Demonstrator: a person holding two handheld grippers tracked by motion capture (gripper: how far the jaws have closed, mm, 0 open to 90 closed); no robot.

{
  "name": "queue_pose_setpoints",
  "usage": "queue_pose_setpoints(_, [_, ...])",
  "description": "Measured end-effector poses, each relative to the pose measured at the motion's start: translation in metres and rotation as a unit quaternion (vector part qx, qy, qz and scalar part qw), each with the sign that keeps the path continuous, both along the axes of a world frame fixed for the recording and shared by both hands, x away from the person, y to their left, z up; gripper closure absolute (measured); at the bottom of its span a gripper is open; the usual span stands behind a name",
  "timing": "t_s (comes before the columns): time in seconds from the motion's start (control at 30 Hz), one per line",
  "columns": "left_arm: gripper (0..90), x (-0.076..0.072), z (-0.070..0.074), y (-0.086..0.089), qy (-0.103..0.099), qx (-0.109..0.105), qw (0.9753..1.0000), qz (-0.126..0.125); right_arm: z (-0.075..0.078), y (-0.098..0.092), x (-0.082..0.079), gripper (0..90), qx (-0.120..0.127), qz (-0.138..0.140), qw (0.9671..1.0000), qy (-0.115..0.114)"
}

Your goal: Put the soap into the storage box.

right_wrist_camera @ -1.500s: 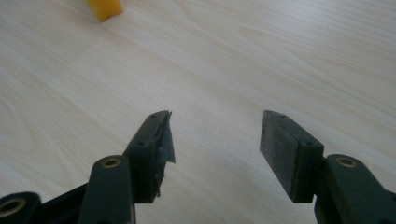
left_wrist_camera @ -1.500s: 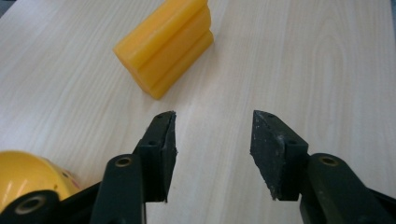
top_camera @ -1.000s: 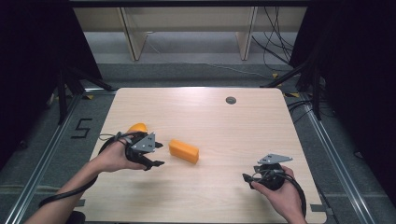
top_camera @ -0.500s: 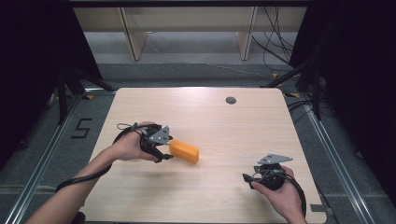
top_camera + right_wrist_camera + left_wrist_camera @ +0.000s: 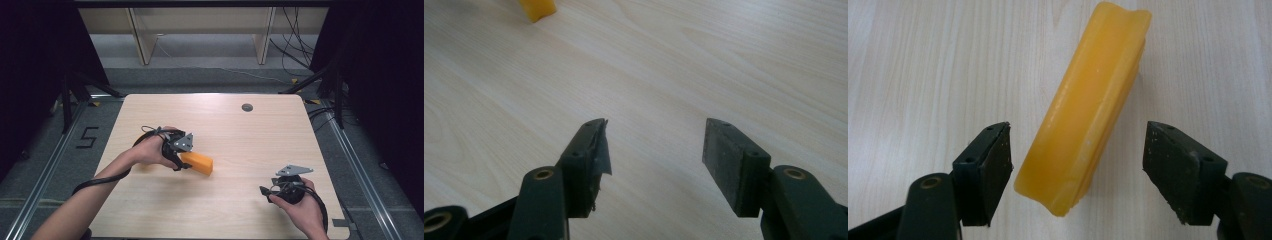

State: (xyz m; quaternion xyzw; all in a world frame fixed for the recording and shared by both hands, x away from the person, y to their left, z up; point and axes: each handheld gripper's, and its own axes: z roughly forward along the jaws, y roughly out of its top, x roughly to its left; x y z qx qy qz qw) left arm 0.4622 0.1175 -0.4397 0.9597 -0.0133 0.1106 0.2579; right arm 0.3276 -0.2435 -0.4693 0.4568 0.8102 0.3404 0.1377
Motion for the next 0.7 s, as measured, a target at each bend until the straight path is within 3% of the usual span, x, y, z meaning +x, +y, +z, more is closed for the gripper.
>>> queue_pose_setpoints(0.23, [27.0,0.004,-0.005,-0.009,0.011,0.016,0.9998,-0.007,0.0,0.0,0.0,43.6,0.0,0.002,1.0,0.002])
queue_pose_setpoints(0.3, [27.0,0.007,-0.008,-0.012,0.013,0.021,0.9996,-0.009,0.001,-0.001,-0.001,43.5,-0.009,0.0,0.9998,0.017])
queue_pose_setpoints(0.47, [28.6,0.008,-0.011,-0.014,0.018,0.029,0.9994,-0.012,0.002,0.0,-0.002,43.4,-0.016,-0.004,0.9995,0.027])
queue_pose_setpoints(0.5, [29.7,0.009,-0.013,-0.015,0.02,0.035,0.9991,-0.015,-0.004,0.001,0.0,43.5,0.006,-0.004,1.0,-0.003])
queue_pose_setpoints(0.6, [31.4,0.009,-0.015,-0.016,0.021,0.045,0.9986,-0.017,-0.002,0.001,-0.001,43.4,0.009,-0.008,0.9999,0.008])
queue_pose_setpoints(0.7, [33.4,0.009,-0.016,-0.017,0.021,0.047,0.9986,-0.017,-0.001,-0.001,0.0,43.4,0.014,0.011,0.9995,0.025])
